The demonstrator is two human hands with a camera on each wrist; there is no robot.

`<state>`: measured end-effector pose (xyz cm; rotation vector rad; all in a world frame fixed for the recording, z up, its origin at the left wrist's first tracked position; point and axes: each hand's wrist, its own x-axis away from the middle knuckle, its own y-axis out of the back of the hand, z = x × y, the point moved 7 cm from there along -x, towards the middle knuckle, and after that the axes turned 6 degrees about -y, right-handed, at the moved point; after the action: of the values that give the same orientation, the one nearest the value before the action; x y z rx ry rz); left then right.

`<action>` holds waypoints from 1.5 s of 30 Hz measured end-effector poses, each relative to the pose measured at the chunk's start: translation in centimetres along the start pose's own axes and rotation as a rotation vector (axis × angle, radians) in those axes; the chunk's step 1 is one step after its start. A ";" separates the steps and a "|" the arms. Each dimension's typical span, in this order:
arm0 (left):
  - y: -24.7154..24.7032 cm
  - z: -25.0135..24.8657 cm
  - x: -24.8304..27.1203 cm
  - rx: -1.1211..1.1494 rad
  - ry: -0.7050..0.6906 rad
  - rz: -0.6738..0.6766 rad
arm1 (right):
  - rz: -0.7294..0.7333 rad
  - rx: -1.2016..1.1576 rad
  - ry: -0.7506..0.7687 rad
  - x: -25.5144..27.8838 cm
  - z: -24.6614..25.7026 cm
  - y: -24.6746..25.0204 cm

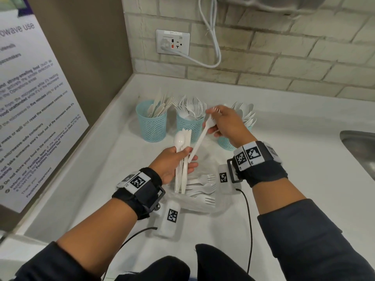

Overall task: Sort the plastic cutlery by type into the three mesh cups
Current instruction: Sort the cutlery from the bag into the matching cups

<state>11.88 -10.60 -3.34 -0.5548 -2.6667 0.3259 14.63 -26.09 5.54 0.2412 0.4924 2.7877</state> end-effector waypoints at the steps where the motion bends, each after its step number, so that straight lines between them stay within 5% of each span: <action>1: 0.1 -0.2 0.0 0.005 -0.011 -0.006 | -0.092 -0.016 0.088 -0.1 1.2 0.7; 6: 0.6 -0.8 -0.1 0.022 -0.062 -0.049 | -0.463 -0.172 0.414 0.2 5.8 3.5; 13: 0.8 -0.5 0.2 0.083 0.005 -0.005 | -0.597 -0.036 0.571 -1.1 6.8 2.0; 16: 0.8 -0.4 0.4 0.109 0.026 0.038 | -0.483 0.259 0.556 -2.5 6.3 -0.1; 21: 0.9 -0.4 0.4 0.113 0.018 0.095 | -0.234 0.812 0.245 -4.0 2.6 -3.2; 27: 0.9 -0.3 0.5 0.068 0.012 0.107 | -0.106 0.864 0.159 -4.0 2.2 -3.7; 36: 1.0 -0.2 0.1 0.079 -0.042 0.070 | -0.222 0.512 0.335 -2.1 5.1 -0.9; 42: 0.9 -0.1 -0.2 0.084 -0.058 0.047 | 0.326 0.931 0.008 0.6 1.8 -3.5; 45: 0.7 0.0 -0.3 0.089 -0.058 0.044 | 0.407 0.806 -0.059 1.1 -0.1 -4.5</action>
<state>12.39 -10.09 -3.61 -0.5860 -2.6827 0.4771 14.74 -21.70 3.94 0.6485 1.6977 2.7664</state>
